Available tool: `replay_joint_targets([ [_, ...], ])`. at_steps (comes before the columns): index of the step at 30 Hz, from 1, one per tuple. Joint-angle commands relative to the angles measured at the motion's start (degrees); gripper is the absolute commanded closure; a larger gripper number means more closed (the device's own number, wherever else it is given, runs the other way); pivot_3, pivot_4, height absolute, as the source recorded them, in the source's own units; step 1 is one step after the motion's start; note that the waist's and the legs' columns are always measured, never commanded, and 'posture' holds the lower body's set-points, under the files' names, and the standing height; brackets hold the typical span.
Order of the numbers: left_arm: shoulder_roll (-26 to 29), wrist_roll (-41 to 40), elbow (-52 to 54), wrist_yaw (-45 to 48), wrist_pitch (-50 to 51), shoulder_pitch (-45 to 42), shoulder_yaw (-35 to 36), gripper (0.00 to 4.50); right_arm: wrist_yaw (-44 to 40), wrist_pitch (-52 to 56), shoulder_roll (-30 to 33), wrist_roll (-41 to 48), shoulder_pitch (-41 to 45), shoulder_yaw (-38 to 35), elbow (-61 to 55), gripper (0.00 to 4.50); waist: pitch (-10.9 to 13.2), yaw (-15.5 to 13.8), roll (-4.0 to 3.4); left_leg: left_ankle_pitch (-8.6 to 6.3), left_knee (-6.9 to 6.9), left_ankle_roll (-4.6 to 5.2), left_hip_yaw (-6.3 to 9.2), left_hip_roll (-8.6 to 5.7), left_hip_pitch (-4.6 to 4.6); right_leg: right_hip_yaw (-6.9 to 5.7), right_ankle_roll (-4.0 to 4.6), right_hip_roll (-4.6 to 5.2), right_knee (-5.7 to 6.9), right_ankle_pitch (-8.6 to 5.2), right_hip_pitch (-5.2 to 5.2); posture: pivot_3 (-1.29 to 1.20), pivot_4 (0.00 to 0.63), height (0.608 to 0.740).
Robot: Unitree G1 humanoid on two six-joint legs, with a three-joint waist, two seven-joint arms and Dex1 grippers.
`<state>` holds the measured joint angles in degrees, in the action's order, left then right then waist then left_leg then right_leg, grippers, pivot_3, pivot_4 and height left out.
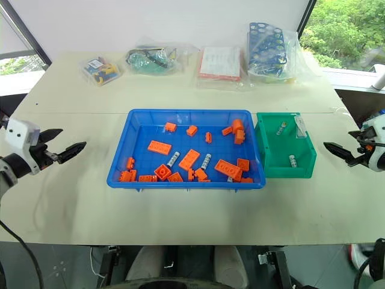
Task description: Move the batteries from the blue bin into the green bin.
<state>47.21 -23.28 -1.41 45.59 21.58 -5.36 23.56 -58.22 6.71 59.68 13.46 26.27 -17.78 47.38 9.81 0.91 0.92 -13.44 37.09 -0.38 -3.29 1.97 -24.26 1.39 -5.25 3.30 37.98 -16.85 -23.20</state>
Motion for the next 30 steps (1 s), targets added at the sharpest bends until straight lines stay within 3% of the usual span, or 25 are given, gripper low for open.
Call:
replay_joint_targets([
  [1, 1.0, -0.3, 1.6, -0.8, -0.3, -0.6, 2.3, 0.0, -0.4, -1.0, 0.9, 0.3, 1.0, -0.8, -0.3, 0.06, 0.0, -0.1, 0.0, 0.0, 0.0, 0.0, 0.0, 0.0, 0.0, 0.0, 0.0, 0.01, 0.0, 0.0, 0.0, 0.0, 0.15, 0.739],
  [9, 1.4, -0.1, 0.2, -1.9, 0.4, -2.9, 1.9, 0.0, 2.1, -1.2, 0.4, 0.3, 1.2, -1.3, -0.2, 0.06, 0.0, 0.0, 0.0, 0.0, 0.0, 0.0, -0.01, -0.02, 0.0, 0.0, 0.0, 0.02, 0.0, 0.0, 0.0, 0.0, 0.15, 0.739],
  [18, 0.1, -0.5, 2.3, 1.9, 0.2, -3.1, -2.3, 0.0, -1.3, -0.1, 1.7, 0.3, 2.1, 0.5, -3.4, 0.06, 0.0, 0.1, -0.01, 0.0, 0.0, 0.0, -0.04, -0.02, 0.0, 0.0, -0.01, -0.01, 0.0, 0.01, 0.0, 0.0, 0.15, 0.739],
  [21, 0.3, -1.5, 4.2, 3.6, 0.8, -3.3, -3.3, 0.0, -5.7, 3.3, 3.0, 1.9, 2.6, 0.8, -8.1, 0.06, 0.0, 0.0, -0.01, 0.0, 0.0, 0.0, -0.03, -0.02, 0.0, 0.01, -0.02, -0.02, 0.01, 0.01, 0.0, 0.0, 0.15, 0.739],
  [25, 3.0, -6.7, 8.8, 7.9, 6.0, -6.4, -3.3, 0.0, -14.0, 14.1, 4.5, 8.9, 3.7, 1.2, -23.1, 0.06, 0.0, 0.0, -0.02, 0.0, 0.01, 0.0, 0.0, -0.01, -0.02, 0.0, -0.02, -0.02, 0.04, 0.01, -0.03, 0.0, 0.15, 0.739],
  [30, 8.1, -12.4, 17.0, 15.9, 10.3, -7.1, -4.7, 0.0, -16.2, 26.0, 1.5, 17.3, 10.4, 5.6, -41.6, 0.06, 0.0, 0.4, -0.05, -0.01, -0.01, 0.0, 0.02, 0.02, -0.02, -0.01, -0.01, 0.06, 0.04, 0.0, -0.05, 0.0, 0.15, 0.739],
])
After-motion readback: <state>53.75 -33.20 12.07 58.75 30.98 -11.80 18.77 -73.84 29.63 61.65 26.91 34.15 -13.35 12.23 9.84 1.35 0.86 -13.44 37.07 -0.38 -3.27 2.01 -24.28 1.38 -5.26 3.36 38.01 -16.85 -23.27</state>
